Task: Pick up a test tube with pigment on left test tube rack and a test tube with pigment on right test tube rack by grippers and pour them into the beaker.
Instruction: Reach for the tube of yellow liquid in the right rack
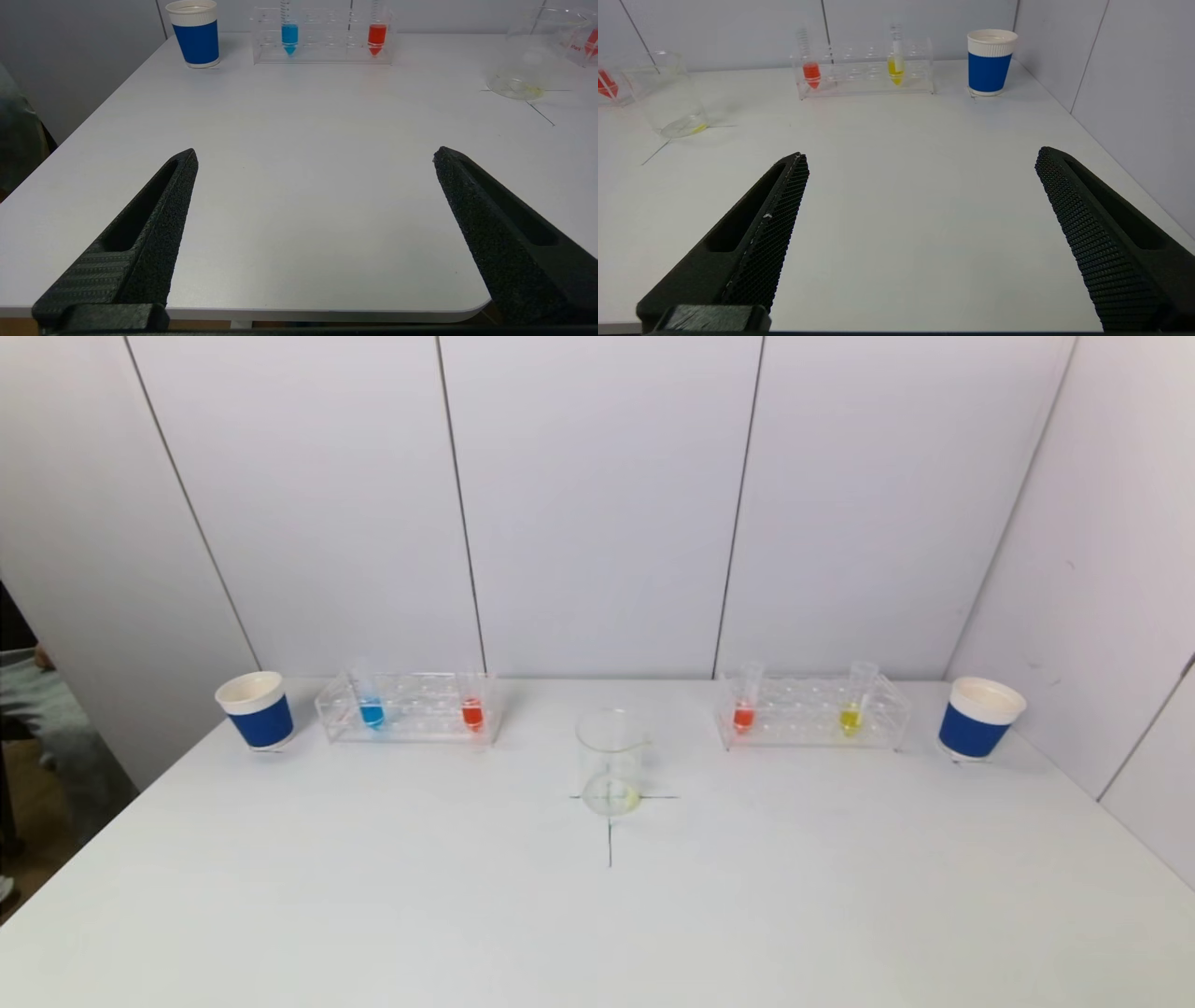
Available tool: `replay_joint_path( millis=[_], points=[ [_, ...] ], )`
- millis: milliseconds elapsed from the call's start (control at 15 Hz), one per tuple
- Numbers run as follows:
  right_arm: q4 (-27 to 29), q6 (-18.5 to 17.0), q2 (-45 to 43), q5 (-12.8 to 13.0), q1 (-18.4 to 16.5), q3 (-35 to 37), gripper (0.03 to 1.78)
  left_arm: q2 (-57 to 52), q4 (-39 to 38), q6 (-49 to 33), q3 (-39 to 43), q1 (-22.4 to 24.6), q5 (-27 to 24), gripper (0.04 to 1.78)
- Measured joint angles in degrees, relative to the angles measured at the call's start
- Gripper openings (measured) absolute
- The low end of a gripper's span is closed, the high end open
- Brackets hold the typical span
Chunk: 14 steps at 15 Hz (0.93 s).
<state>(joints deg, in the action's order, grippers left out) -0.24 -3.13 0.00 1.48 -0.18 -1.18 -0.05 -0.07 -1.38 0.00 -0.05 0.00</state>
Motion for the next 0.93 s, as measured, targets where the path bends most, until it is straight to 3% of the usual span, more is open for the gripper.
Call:
replay_joint_path(
  millis=[533,933],
  points=[
    [3.8,0.2,1.5,-0.2,0.0,-10.3,1.77,0.0,0.0,0.0,0.0,0.0,0.0,1.76],
    [3.2,0.5,10.6,-0.4,-0.1,-18.1,1.77,0.0,0.0,0.0,0.0,0.0,0.0,1.76]
  ],
)
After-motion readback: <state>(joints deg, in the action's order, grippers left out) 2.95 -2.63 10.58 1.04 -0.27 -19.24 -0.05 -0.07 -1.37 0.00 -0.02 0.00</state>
